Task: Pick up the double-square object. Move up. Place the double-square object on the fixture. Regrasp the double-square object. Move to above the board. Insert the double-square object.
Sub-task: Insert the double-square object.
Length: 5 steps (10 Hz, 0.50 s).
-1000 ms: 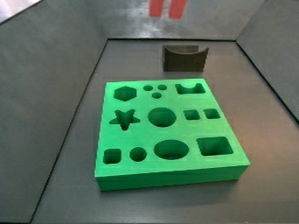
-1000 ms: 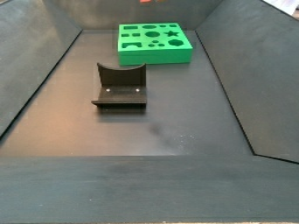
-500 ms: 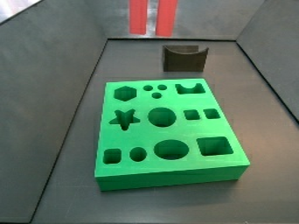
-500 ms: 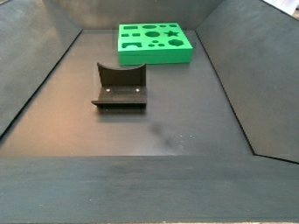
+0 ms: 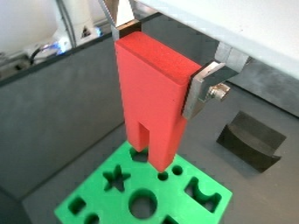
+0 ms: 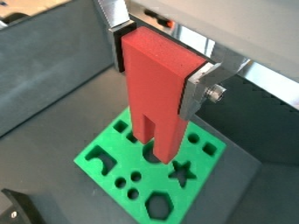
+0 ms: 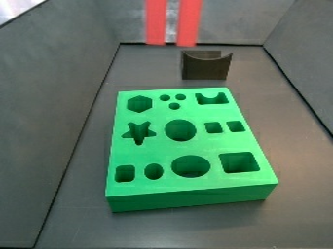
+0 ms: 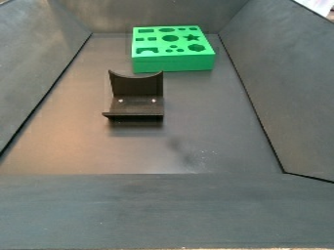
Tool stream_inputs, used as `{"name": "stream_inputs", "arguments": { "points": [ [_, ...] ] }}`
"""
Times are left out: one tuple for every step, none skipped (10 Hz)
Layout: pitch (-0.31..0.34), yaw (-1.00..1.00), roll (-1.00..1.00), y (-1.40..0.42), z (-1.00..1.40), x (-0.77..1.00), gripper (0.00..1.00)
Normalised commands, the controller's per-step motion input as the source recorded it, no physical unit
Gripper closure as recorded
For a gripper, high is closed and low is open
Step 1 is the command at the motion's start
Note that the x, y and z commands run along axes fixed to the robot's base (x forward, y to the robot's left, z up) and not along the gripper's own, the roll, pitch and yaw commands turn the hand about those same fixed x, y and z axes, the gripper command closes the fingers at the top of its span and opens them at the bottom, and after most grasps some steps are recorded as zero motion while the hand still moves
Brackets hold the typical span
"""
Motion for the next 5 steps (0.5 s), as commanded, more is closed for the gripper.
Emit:
{"name": "stream_inputs", "arguments": {
  "points": [
    [-0.079,0.38,0.00,-0.04,-0.05,0.77,1.00],
    [-0.091,0.37,0.00,-0.06,0.00,0.77,1.00],
    [-0.064,0.30,0.00,0.00,-0.07,0.85,1.00],
    [-0.100,0.21,-0.03,0.00,-0.26,0.87,1.00],
    [-0.100,0.17,-0.02,0.00,-0.44,0.84,1.00]
  ]
}}
